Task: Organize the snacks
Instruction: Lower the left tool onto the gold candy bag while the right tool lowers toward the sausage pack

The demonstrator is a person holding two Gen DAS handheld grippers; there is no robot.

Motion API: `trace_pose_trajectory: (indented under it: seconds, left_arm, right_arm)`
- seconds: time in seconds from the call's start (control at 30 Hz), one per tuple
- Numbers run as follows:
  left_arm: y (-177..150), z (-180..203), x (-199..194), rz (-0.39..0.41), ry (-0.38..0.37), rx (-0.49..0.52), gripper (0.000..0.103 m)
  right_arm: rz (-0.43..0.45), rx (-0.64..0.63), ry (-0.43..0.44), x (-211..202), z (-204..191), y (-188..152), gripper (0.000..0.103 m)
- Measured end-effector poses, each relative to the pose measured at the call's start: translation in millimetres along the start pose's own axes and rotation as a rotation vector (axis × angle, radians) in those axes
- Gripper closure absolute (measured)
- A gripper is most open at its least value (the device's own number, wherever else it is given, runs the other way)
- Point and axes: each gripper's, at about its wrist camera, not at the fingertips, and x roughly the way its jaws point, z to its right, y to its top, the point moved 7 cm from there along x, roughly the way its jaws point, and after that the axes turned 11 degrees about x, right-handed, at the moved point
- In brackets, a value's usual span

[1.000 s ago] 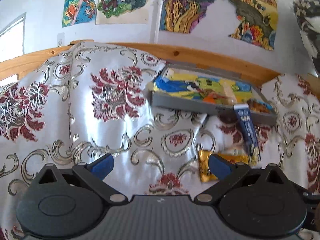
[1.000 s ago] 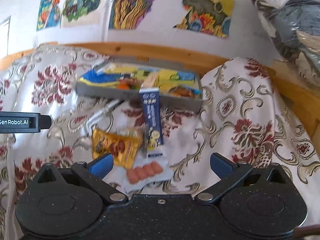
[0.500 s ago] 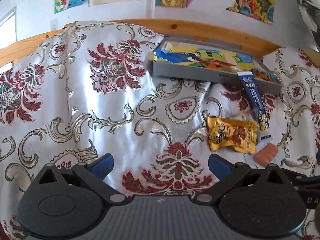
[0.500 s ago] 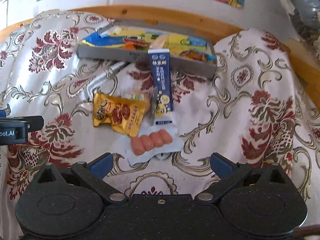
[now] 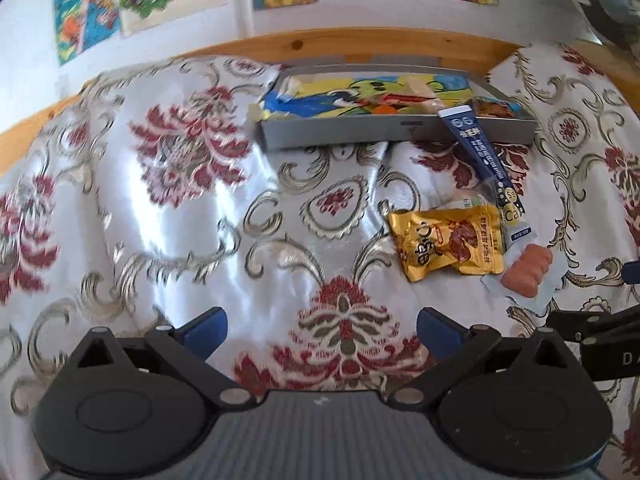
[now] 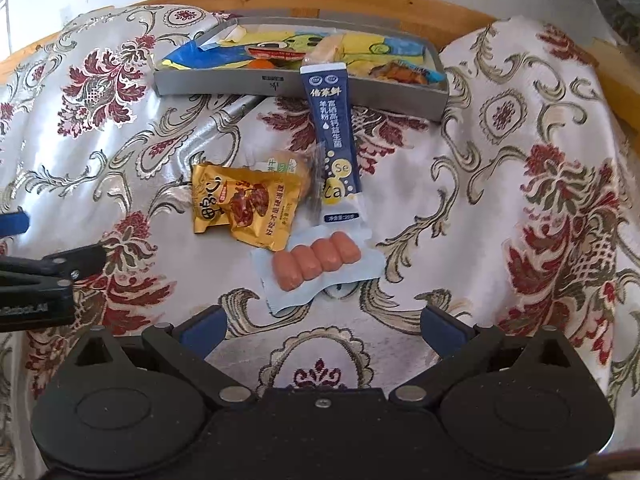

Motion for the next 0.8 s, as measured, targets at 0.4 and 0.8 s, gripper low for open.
trace_pose_trajectory:
  seconds: [0.4,0.8]
  left_arm:
    - [28,8,19,0.06,-0.055,0.229,0.0]
    - [36,46,44,0.104,-0.157,0.533,0.0]
  right_arm:
    - [-0.006,-0.153,0.076,9,11,29,0.001]
    - [-0.049,-0.193,0.198,34,16,36,0.001]
